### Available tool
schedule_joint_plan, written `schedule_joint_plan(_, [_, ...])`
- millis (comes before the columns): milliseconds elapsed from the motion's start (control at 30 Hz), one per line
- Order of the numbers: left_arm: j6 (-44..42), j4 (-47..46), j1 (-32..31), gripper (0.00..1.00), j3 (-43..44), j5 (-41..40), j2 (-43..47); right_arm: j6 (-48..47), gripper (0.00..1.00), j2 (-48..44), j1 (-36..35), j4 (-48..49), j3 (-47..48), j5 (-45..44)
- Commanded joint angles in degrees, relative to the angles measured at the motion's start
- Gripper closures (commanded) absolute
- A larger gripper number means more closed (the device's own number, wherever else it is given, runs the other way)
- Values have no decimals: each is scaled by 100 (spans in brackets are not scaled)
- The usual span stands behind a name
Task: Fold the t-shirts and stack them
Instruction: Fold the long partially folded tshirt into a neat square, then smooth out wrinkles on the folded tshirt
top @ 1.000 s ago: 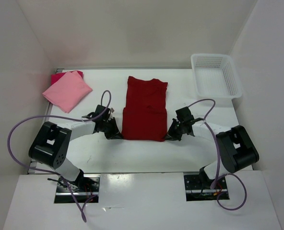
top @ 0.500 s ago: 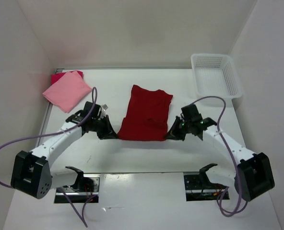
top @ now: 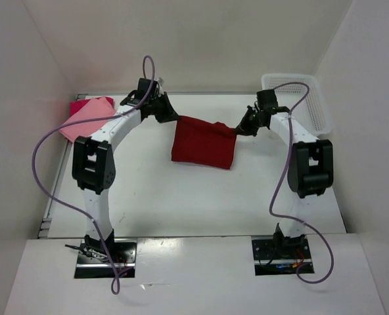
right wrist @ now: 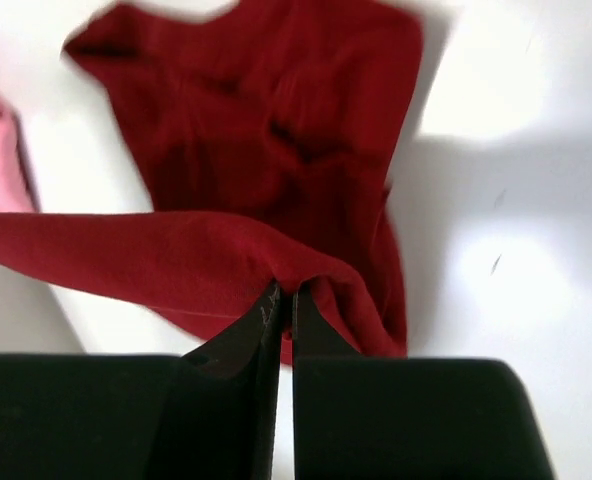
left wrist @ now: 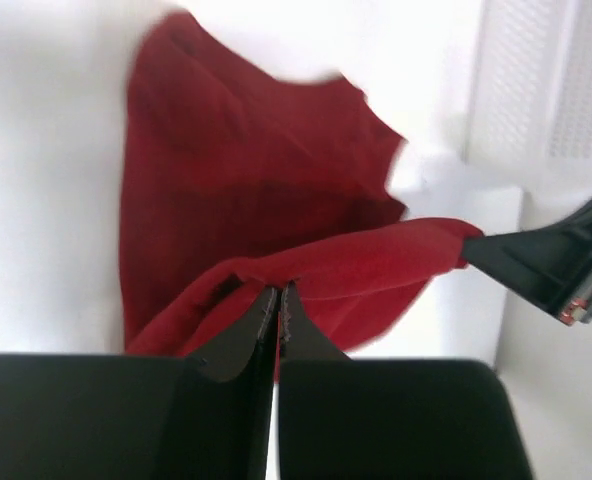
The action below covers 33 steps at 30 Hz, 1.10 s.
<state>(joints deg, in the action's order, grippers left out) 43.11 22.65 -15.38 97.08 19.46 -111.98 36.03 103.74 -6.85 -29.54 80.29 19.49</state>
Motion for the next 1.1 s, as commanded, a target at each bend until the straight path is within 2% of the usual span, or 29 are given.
schedule_joint_plan(0, [-189, -24, 131, 100, 836, -460, -736, -316, 100, 645, 175, 124, 844, -235])
schedule_joint_plan(133, [-67, -103, 131, 99, 1653, -602, -1666, -369, 100, 1463, 175, 124, 1567, -418])
schedule_joint_plan(233, [13, -103, 131, 90, 1990, -671, -2028, -246, 93, 1798, 175, 124, 1998, -489])
schedule_joint_plan(267, [13, -156, 131, 87, 2147, -750, -2029, -167, 83, 1851, 175, 211, 2060, -490])
schedule_joint_plan(367, [197, -471, 201, 63, 2141, -612, -1995, -114, 64, 1851, 175, 308, 2358, -314])
schedule_joint_plan(433, [259, -639, 202, 48, 2017, -610, -1775, -167, 57, 1694, 106, 221, 2430, -314])
schedule_joint_plan(467, [259, -692, 202, 47, 1947, -610, -1696, -245, 50, 1606, 27, 168, 2430, -314])
schedule_joint_plan(533, [259, -875, 202, 47, 1554, -462, -1380, -307, 47, 1239, -26, 168, 2273, -375])
schedule_joint_plan(600, [259, -1052, 80, 50, 1053, -347, -925, -359, 47, 930, -97, 273, 1808, -498])
schedule_joint_plan(633, [207, -1261, -26, 50, 746, -295, -765, -360, 50, 641, -175, 326, 1614, -498])
schedule_joint_plan(667, [206, -1359, -279, 51, 116, -294, -624, -360, 57, 525, -272, 457, 1169, -350])
schedule_joint_plan(700, [206, -1508, -403, 52, -160, -103, -449, -360, 71, 446, -334, 519, 964, -114])
schedule_joint_plan(800, [259, -1763, -686, 52, -959, 31, -447, -298, 94, 383, -597, 746, 392, 160])
schedule_joint_plan(867, [251, -1835, -686, 54, -1164, 163, -552, -228, 97, 637, -651, 879, 233, 389])
schedule_joint_plan(1000, [-75, -1606, -686, 54, -1357, -118, -816, -228, 97, 1068, -703, 932, 171, 355])
schedule_joint_plan(1067, [-75, -1676, -686, 55, -1953, -180, -694, -290, 98, 1147, -703, 932, -39, 301])
